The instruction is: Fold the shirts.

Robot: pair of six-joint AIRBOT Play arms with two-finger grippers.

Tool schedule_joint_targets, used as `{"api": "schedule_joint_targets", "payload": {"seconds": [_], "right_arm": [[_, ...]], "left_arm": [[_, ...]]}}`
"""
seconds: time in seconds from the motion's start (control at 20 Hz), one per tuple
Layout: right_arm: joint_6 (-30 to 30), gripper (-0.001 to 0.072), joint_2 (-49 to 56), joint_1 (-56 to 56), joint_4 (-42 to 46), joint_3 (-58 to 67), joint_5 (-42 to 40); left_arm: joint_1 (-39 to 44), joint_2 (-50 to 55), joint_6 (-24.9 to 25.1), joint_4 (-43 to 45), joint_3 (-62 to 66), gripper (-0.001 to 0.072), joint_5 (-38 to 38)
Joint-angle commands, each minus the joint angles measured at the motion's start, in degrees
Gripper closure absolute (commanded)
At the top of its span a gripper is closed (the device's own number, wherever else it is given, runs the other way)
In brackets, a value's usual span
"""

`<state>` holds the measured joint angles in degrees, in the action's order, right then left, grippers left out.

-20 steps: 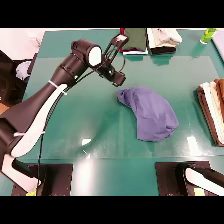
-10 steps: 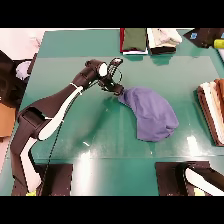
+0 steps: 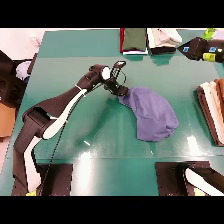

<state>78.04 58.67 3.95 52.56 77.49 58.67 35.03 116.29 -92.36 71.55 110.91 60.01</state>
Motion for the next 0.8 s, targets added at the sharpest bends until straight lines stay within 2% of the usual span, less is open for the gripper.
{"api": "schedule_joint_targets", "payload": {"seconds": [0.0, 0.15, 0.35, 0.6, 0.65, 0.75], "right_arm": [[-0.02, 0.069, -0.04, 0.15, 1.44, -0.39, 4.5], [0.9, 0.0691, 0.02, 0.17, 11.32, -0.46, 13.33], [2.8, 0.069, 0.02, 0.2, 22.75, -0.57, 22.53], [3.63, 0.069, 0.02, 0.17, 22.93, -12.85, 20.2], [3.61, 0.0656, 0.02, 0.26, 20.35, -16.81, 18.1], [3.58, 0.025, 0.52, 0.79, 14.19, -23.47, 13.94]], "left_arm": [[0.11, -0.42, 0.83, 6.64, 0.24, 0.0684, 5.05], [-0.79, -3.37, 0.81, 19.37, 0.17, 0.0684, 11.69], [-6.36, -8.17, 1.2, 19.43, 0.2, 0.0684, 16.13], [-11.02, -12.28, 4.24, 19.45, 0.07, 0.0684, 21.29], [-11.47, -12.87, 4.55, 19.56, 0.07, 0.0683, 22.23], [-11.87, -13.2, 4.92, 19.63, 0.07, 0.0683, 23.02]]}}
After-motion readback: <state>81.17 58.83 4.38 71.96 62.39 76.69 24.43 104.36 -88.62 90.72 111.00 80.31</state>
